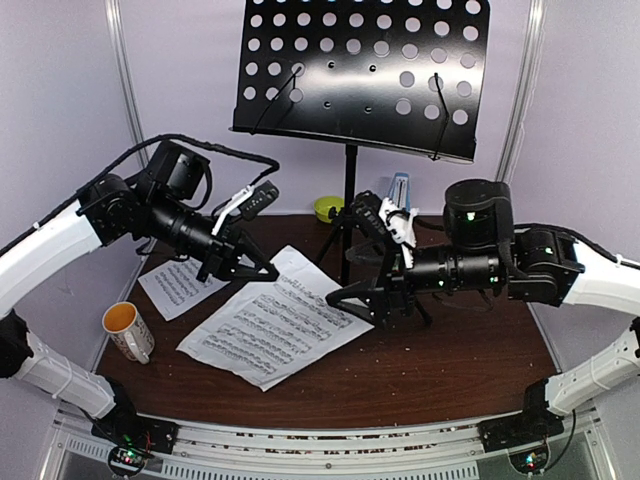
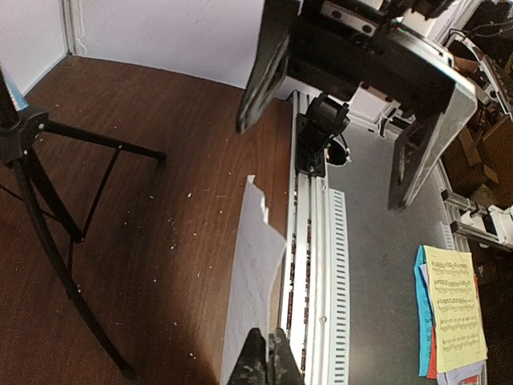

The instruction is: Set up the instrument practice props

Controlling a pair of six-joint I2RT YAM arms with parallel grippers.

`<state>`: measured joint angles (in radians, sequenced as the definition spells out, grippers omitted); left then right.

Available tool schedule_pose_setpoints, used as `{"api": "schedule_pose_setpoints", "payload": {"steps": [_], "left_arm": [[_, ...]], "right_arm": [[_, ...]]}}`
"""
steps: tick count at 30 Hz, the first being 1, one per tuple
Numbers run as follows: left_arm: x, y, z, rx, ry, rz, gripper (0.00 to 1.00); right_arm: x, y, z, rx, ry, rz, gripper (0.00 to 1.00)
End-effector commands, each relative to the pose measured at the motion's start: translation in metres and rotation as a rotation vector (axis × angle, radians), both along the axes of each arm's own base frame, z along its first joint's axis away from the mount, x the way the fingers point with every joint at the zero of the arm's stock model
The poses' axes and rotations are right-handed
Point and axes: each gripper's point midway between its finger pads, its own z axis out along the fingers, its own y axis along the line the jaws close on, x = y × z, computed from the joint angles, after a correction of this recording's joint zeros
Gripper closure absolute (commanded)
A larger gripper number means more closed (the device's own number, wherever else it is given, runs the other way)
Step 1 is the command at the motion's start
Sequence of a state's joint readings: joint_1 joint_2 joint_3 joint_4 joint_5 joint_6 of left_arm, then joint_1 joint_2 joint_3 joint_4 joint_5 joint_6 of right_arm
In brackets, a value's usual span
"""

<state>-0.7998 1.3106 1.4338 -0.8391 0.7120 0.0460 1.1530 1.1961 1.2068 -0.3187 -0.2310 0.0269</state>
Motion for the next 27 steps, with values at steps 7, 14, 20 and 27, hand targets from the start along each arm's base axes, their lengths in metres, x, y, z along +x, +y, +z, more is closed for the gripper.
{"api": "schedule_pose_setpoints", "payload": {"steps": [7,14,20,27], "left_arm": [[0.000,-0.029,0.028,-0.089,-0.125,-0.066,1.00],[0.012,-0.035,0.037,-0.143,-0.166,-0.012,0.90],[0.033,-0.006,0.034,-0.257,-0.105,0.123,0.48],[0.058,0.058,0.046,-0.425,-0.189,0.364,0.12]], "right_arm": [[0.005,0.018,-0.011,-0.048,0.008,0.006,0.39],[0.007,0.021,0.002,-0.029,0.009,-0.003,1.00],[0.002,-0.011,0.062,0.111,-0.077,-0.046,1.00],[-0.017,-0.061,0.119,0.257,-0.129,-0.062,1.00]]}}
